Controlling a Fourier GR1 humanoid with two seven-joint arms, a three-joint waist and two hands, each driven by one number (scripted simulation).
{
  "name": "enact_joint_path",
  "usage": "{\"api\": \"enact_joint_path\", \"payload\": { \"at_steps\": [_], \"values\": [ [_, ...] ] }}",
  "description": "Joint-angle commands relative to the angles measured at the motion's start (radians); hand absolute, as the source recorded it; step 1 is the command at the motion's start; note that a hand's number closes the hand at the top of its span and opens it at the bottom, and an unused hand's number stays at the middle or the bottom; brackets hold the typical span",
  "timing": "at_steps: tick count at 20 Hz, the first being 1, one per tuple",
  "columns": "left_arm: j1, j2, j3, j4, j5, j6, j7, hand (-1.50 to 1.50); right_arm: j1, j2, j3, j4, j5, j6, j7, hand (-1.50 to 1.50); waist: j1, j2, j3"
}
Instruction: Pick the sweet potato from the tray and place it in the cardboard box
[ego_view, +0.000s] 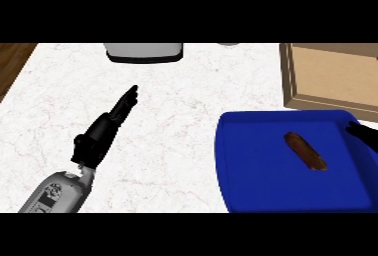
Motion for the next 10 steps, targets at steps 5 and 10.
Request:
{"api": "enact_joint_path", "payload": {
  "at_steps": [5, 10],
  "values": [
    [0.003, -0.015, 0.059, 0.008, -0.034, -0.082, -0.005, 0.0, -0.184, 0.168, 0.052, 0.063, 0.028, 0.129, 0.161, -1.5, 0.021, 0.004, 0.001],
    [0.014, -0.077, 0.076, 0.01, -0.069, -0.067, 0.023, 0.0, -0.177, 0.27, 0.114, 0.154, 0.204, 0.106, 0.116, -1.5, 0.016, 0.003, 0.001]
  ]
}}
